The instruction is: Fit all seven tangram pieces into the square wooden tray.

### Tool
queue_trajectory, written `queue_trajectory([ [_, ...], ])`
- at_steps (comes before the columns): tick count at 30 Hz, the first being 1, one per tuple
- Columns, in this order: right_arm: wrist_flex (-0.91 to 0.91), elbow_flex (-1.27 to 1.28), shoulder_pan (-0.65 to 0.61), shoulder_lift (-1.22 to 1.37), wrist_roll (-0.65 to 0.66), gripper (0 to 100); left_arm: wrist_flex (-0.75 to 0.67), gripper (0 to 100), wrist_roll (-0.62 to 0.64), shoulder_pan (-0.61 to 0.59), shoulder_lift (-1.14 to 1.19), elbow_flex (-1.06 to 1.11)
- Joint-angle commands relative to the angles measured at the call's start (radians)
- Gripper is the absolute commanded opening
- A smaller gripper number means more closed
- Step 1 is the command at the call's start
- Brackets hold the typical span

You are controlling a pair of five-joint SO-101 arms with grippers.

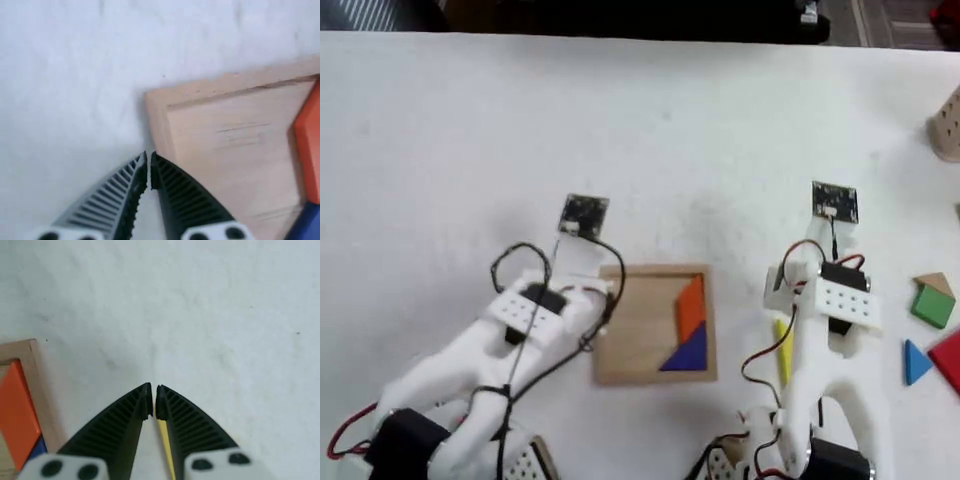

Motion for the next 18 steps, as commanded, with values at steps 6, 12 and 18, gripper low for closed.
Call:
queue_trajectory([
  [6,-0.018,-0.005,-0.004,-0.028,0.015,2.1,0.064,5,0.021,-0.022,-0.062,-0.107],
  [12,-0.018,-0.005,-0.005,-0.028,0.015,2.1,0.137,5,0.020,-0.019,-0.165,-0.084],
  [18,-0.016,-0.005,-0.002,-0.028,0.017,2.1,0.100,11,-0.054,0.041,-0.165,-0.028],
])
